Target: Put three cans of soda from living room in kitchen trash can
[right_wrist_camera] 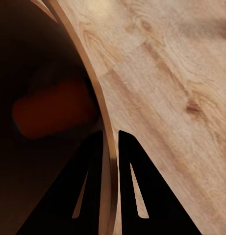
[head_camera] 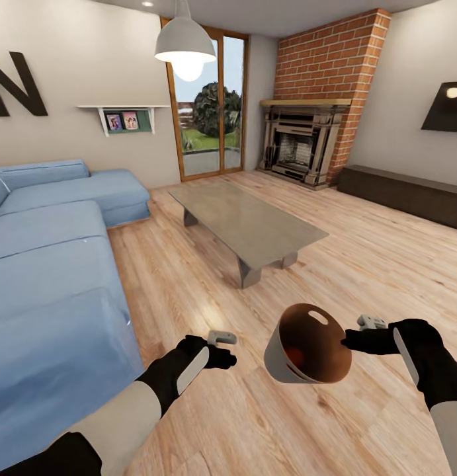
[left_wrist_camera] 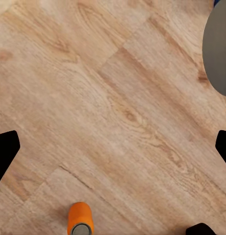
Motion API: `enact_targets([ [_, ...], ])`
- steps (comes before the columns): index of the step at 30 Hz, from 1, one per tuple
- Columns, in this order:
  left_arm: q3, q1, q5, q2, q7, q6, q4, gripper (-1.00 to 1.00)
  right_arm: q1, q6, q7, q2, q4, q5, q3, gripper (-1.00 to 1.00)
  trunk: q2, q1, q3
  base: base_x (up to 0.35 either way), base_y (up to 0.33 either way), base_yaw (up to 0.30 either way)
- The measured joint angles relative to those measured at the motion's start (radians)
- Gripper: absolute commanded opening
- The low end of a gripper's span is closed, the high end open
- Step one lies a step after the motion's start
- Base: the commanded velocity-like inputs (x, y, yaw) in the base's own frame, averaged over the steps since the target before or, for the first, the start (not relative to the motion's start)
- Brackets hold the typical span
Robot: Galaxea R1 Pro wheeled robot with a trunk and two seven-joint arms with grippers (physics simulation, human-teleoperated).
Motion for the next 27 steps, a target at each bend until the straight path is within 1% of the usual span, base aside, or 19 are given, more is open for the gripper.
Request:
enact_targets([
  [9, 0.000, 0.000, 0.000, 0.000, 0.002, 0.000, -0.001, 1.00, 0.000, 0.000, 0.000, 0.000, 0.000, 0.000, 0.000, -1.00, 0.000, 0.000, 0.000, 0.010, -0.005, 0.000],
  [14, 0.000, 0.000, 0.001, 0.000, 0.002, 0.001, 0.001, 1.00, 0.000, 0.002, 0.000, 0.000, 0.000, -0.006, -0.001, -1.00, 0.000, 0.000, 0.000, 0.001, -0.113, 0.000],
  [18, 0.000, 0.000, 0.001, 0.000, 0.002, 0.001, 0.001, 1.00, 0.000, -0.002, -0.001, 0.000, 0.000, 0.008, 0.000, -1.00, 0.000, 0.000, 0.000, 0.000, -0.098, -0.004],
  [23, 0.000, 0.000, 0.001, 0.000, 0.002, 0.001, 0.000, 1.00, 0.000, 0.001, 0.001, 0.000, 0.000, -0.004, 0.000, -1.00, 0.000, 0.000, 0.000, 0.000, -0.014, -0.055],
  [27, 0.000, 0.000, 0.001, -0.001, 0.002, 0.001, -0.001, 1.00, 0.000, -0.001, -0.001, 0.000, 0.000, 0.005, 0.000, -1.00, 0.000, 0.000, 0.000, 0.000, -0.004, -0.021],
])
